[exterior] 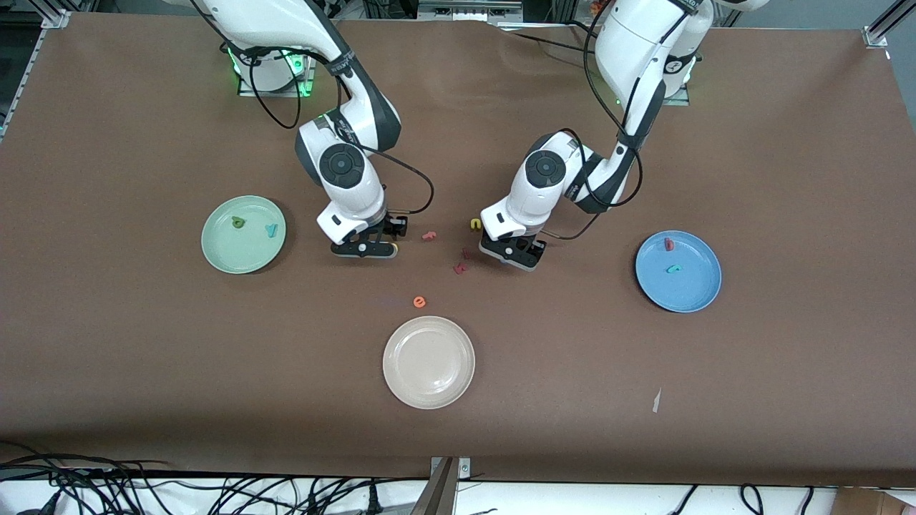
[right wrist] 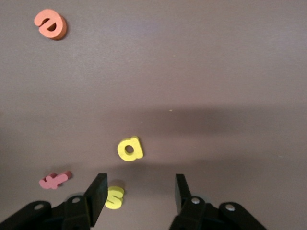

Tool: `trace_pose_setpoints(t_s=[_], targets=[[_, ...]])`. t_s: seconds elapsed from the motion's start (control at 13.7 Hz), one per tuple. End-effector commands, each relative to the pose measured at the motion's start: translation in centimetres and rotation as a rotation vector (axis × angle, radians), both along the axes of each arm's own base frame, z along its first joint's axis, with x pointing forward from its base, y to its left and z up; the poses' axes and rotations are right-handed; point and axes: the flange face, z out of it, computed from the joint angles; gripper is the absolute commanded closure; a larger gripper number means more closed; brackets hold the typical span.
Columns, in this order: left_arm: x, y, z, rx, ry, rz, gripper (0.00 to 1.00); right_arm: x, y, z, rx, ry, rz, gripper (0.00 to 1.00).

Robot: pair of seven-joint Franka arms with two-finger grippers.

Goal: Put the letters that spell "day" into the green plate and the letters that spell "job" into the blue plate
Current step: 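Grasp the blue o with the left gripper while the right grasps yellow a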

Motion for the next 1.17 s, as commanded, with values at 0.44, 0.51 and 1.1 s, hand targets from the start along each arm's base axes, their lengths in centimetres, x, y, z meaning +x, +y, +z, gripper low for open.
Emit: trace_pose_setpoints(t_s=[0.44,0.51,1.1], targets=[[0.8,0.4,-0.5,0.017,-0.017,0.005,0.46,0.7,1.3,-2.2,0.016,-0.033,-0.001,0.35],[1.1,0.8,-0.4,0.020,-0.021,0.010,0.47,0.6,1.3,-2.6,0.013,-0.029,0.000,0.35],[1.4,1.1,-0.1,0.021,-0.027,0.015,0.61,0.3,1.6,-4.3,0.014,-0.038,0.007,0.38]])
